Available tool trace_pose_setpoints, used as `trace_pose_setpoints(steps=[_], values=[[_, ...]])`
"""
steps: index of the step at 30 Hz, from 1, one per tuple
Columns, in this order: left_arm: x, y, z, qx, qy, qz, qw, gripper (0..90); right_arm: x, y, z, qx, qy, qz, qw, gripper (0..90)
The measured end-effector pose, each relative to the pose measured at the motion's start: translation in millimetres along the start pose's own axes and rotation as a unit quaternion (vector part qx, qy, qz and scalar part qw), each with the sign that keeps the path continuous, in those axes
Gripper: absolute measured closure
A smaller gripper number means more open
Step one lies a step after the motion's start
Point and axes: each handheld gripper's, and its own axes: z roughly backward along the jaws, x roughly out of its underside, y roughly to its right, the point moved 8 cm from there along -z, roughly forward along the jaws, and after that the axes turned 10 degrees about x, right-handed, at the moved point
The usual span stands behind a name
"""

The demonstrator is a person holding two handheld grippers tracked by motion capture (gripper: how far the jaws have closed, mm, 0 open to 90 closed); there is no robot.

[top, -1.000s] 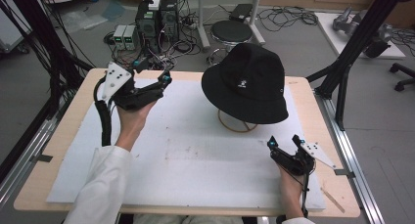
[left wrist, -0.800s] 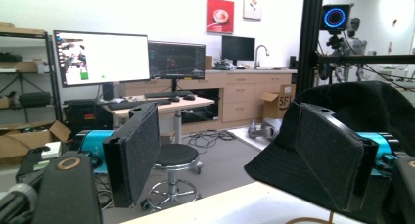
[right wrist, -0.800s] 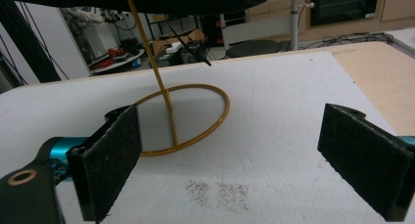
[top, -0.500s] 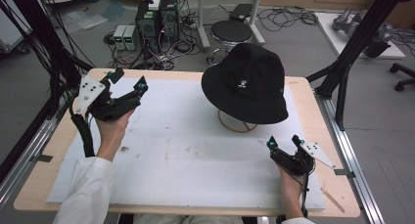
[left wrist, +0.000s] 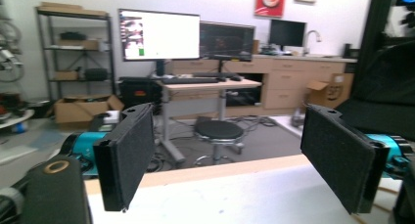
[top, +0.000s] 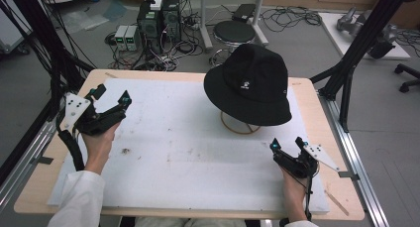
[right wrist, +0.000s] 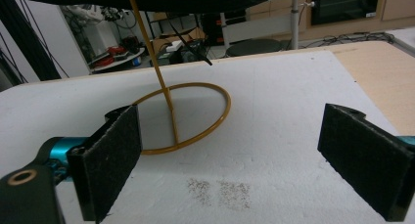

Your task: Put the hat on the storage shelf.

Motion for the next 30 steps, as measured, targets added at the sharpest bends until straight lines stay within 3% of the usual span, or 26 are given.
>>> trace_pose_setpoints(steps=[14, 18, 22, 30], values=[[52.9, -24.0, 39.6, -0.041, -0.015, 0.009, 0.9990, 19.9, -0.2, 0.7, 1.1, 0.001, -0.001, 0.000, 1.0000, 8.4], [64.9, -22.5, 43.8, -0.045, -0.018, 0.019, 0.9987, 20.5, -0.4, 0.8, 0.6, 0.001, 0.001, 0.000, 1.0000, 8.5], [76.8, -19.7, 46.2, -0.049, -0.026, 0.014, 0.9984, 20.5, -0.5, 0.9, 1.1, 0.001, 0.001, -0.002, 1.0000, 8.4], [75.1, -21.2, 53.4, -0.056, -0.017, 0.018, 0.9981, 20.6, -0.5, 1.3, 0.5, 0.001, 0.000, -0.004, 1.0000, 8.4]])
